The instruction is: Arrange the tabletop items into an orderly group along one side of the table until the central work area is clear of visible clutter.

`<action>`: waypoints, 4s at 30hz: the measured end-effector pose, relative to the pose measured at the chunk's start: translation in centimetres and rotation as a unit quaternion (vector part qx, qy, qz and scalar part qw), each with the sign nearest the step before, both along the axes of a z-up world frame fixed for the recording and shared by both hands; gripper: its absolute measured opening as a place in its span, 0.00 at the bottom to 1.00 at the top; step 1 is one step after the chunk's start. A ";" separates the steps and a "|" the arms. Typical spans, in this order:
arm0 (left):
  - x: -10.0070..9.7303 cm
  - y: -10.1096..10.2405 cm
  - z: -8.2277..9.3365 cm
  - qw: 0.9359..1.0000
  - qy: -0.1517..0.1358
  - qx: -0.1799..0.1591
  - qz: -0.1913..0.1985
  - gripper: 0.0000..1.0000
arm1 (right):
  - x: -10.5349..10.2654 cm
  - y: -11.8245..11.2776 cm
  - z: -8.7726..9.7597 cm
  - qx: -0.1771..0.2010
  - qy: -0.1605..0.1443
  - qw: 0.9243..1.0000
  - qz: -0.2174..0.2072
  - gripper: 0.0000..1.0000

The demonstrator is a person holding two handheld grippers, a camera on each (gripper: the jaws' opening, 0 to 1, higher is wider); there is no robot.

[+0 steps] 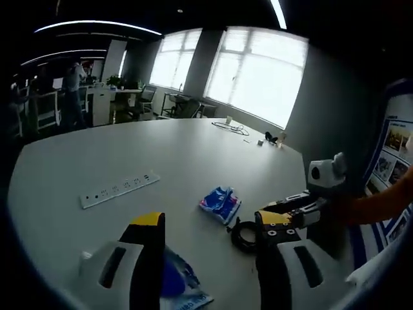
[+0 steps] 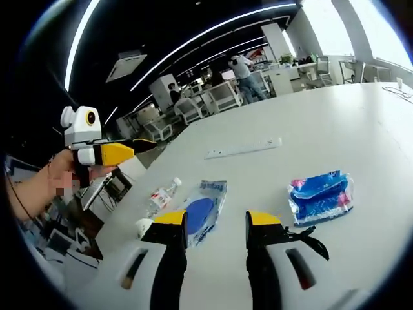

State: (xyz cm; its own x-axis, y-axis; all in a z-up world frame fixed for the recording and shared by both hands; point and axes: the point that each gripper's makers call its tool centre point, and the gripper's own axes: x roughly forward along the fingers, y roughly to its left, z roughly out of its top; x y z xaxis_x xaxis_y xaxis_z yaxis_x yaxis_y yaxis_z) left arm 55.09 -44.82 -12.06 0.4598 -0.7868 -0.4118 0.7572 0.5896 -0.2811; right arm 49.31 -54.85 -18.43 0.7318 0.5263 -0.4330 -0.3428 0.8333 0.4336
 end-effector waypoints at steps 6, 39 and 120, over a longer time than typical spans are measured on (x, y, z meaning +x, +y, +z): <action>-0.9 2.4 -0.4 1.000 0.004 0.001 0.016 0.56 | -1.4 2.6 -0.9 0.027 0.020 0.999 0.000 0.34; -2.9 9.6 -1.9 0.998 0.016 0.006 0.053 0.55 | -4.8 9.8 -6.5 0.114 0.133 0.984 -0.031 0.34; -4.2 13.5 -8.4 0.995 0.074 0.008 0.063 0.57 | -3.0 11.9 -15.5 0.315 0.314 0.856 -0.261 0.06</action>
State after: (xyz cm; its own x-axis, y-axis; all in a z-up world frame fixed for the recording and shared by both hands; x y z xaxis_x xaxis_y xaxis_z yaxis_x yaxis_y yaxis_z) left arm 50.92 -31.30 -20.46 0.4870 -0.7196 -0.4949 0.6285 0.6822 -0.3735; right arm 46.28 -42.93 -33.94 0.6652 0.4728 -0.5779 0.4719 0.3336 0.8161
